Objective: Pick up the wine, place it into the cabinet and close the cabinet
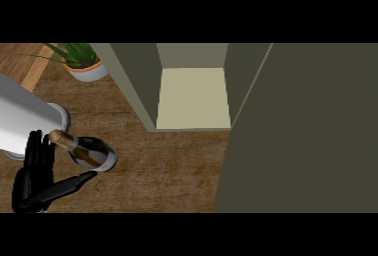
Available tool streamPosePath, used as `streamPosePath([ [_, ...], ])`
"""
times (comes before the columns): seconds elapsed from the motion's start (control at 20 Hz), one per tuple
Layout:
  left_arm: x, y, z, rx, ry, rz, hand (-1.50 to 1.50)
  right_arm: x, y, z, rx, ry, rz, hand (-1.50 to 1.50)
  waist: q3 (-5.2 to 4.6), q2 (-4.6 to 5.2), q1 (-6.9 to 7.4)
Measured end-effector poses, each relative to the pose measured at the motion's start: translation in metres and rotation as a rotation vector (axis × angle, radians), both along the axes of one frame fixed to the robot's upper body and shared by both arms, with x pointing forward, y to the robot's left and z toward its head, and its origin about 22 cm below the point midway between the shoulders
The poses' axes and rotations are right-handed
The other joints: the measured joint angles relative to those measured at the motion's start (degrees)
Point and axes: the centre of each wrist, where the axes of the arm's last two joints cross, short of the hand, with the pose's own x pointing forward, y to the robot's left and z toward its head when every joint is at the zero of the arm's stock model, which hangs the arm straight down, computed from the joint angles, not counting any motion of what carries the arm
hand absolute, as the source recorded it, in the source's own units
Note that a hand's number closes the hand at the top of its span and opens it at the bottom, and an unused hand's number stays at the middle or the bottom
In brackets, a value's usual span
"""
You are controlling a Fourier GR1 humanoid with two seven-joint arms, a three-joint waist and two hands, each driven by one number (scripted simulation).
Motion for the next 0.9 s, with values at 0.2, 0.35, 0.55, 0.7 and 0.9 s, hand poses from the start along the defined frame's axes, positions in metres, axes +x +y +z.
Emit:
streamPosePath([
  [0.2, -0.002, 0.005, -0.023, -0.005, 0.011, 0.008, -1.5, 0.0, 0.001, 0.001, -0.005, -0.002, 0.001, -1.5, 0.0, 0.02, -0.08],
  [0.35, 0.002, 0.009, -0.03, -0.023, 0.013, -0.012, -1.5, 0.001, -0.001, 0.0, -0.02, -0.009, -0.015, -1.5, 0.02, 0.03, -0.04],
  [0.55, 0.003, 0.006, -0.042, -0.083, 0.024, -0.055, -1.5, 0.001, -0.002, -0.001, -0.023, -0.012, -0.023, -1.5, 0.03, 0.03, 0.0],
  [0.7, 0.002, 0.007, -0.055, -0.119, 0.027, -0.077, -1.5, 0.0, -0.003, -0.003, -0.024, -0.013, -0.029, -1.5, 0.02, 0.05, -0.14],
  [0.9, 0.006, 0.003, -0.063, -0.141, 0.025, -0.103, -1.5, 0.001, -0.005, -0.001, -0.037, -0.018, -0.041, -1.5, 0.03, 0.06, -0.02],
])
